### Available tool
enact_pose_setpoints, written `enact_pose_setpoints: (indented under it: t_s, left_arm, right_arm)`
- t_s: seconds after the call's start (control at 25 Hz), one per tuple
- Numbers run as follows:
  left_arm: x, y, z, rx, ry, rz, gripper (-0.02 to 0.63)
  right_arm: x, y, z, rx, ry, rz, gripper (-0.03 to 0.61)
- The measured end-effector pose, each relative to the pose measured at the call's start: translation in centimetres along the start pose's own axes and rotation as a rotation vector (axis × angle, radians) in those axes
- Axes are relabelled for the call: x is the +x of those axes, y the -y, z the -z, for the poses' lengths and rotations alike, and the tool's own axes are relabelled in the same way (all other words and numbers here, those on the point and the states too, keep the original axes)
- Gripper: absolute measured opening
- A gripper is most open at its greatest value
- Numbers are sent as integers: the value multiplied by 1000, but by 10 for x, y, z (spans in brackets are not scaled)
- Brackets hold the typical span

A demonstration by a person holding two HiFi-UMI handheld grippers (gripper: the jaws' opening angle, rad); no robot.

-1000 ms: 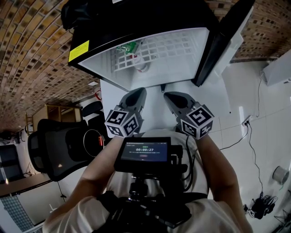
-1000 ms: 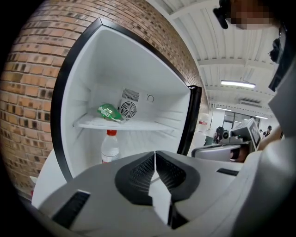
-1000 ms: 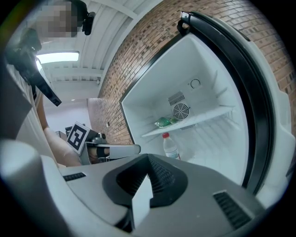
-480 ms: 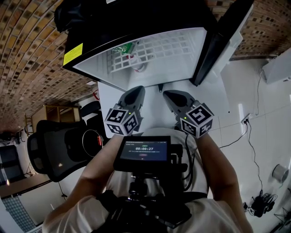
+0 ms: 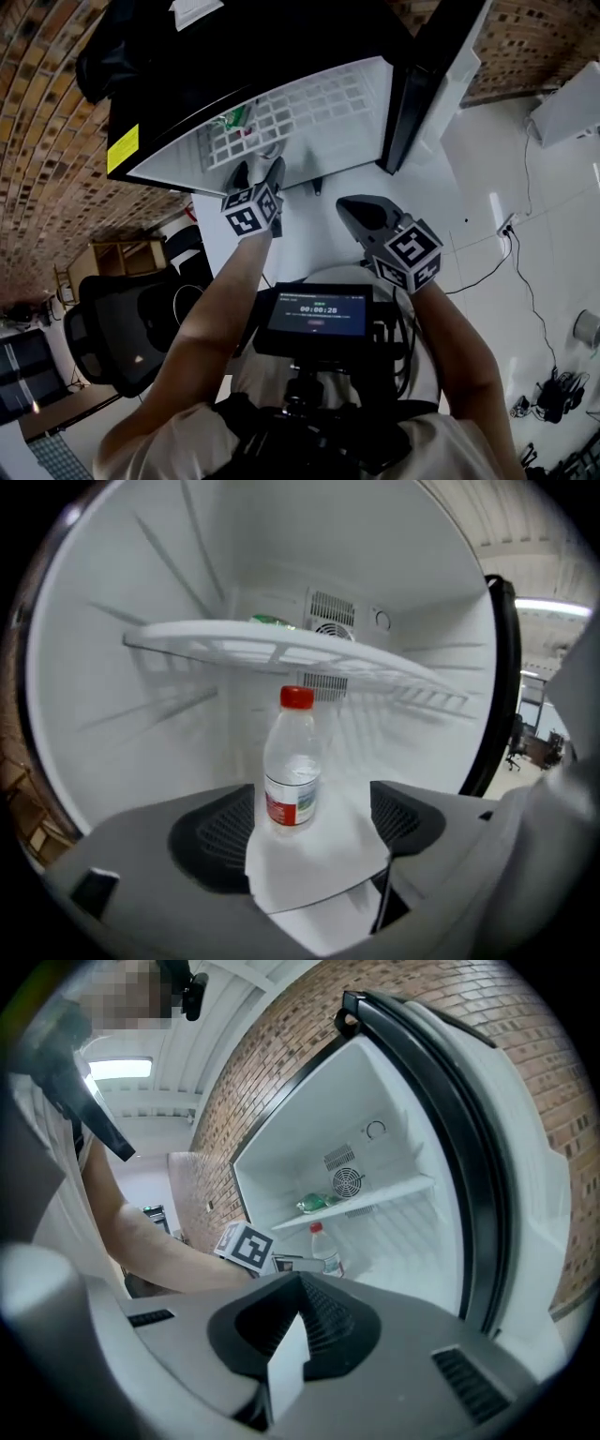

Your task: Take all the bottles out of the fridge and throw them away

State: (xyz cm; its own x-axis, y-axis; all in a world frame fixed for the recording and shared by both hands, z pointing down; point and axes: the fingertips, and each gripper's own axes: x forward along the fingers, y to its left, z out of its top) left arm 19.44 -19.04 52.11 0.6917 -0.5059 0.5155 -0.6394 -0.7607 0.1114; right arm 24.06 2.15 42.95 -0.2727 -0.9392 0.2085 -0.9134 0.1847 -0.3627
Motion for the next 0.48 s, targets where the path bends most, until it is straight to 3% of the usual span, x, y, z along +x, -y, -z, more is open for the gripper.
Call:
enact_pose_setpoints:
  t_s: [0.28,0.48]
  left_arm:
    - [57,-30,-15,33,-55,-117,393]
    - [62,-17,-18,114,-84,-100,315]
  right_arm:
    - [-29,24,13,27,-16,73,3]
    - [-42,34,15,46,-17,104,3]
